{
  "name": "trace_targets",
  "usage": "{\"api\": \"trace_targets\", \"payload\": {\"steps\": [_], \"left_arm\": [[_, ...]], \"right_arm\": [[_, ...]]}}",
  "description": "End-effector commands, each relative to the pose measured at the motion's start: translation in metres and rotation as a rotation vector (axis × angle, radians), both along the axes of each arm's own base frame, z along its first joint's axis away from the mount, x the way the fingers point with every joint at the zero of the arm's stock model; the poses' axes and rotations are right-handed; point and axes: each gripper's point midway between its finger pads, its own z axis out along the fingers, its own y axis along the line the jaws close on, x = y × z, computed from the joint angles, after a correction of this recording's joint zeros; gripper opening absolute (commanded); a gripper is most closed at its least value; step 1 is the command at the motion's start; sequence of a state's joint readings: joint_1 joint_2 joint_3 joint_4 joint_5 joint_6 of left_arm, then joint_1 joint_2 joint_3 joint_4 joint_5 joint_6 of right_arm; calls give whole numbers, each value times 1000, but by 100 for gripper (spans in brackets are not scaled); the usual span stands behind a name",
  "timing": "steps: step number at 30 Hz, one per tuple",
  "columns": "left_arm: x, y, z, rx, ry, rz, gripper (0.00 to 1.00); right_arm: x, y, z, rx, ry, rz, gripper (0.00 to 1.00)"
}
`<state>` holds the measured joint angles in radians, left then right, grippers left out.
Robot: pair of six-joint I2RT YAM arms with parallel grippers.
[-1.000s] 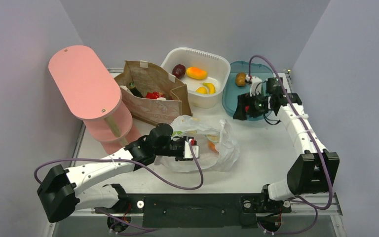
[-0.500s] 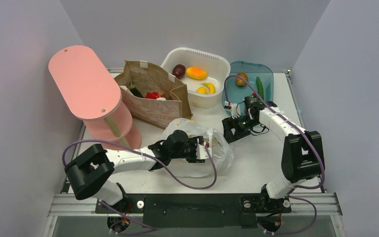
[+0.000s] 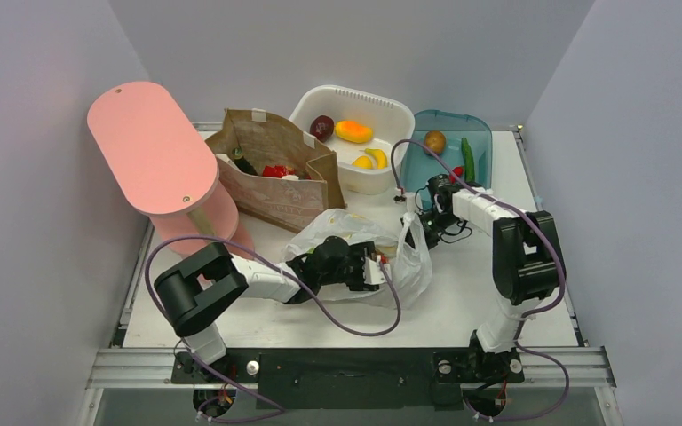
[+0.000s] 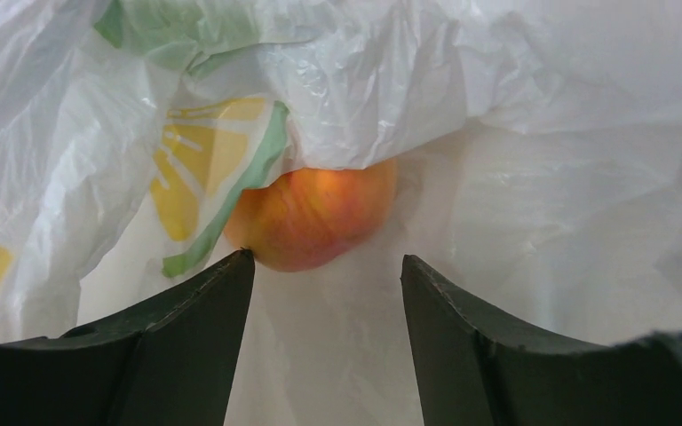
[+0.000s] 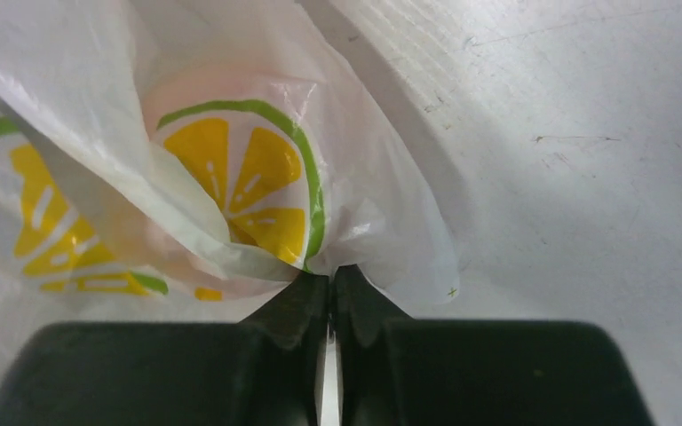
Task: Untie the knot of the grocery bags and take out the mixed food
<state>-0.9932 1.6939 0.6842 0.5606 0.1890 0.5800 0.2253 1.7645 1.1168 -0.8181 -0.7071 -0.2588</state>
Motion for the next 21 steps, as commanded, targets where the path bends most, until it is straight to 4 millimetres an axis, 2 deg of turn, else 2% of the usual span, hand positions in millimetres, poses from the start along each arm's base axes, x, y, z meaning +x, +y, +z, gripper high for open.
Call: {"api": "trace_targets", "payload": {"steps": [1, 10, 16, 21], "left_arm": [[12, -27, 25, -98, -59, -17, 60], [23, -36, 12, -90, -49, 13, 61], [23, -36, 0, -70, -30, 16, 61], [32, -31, -2, -85, 5, 82, 63]], "right_arm": [[15, 11, 2, 19, -62, 46, 0], [3, 25, -6, 13, -59, 108, 0], [-1, 34, 1, 51, -67, 130, 0], [-11, 38, 10, 88, -79, 181, 0]]}}
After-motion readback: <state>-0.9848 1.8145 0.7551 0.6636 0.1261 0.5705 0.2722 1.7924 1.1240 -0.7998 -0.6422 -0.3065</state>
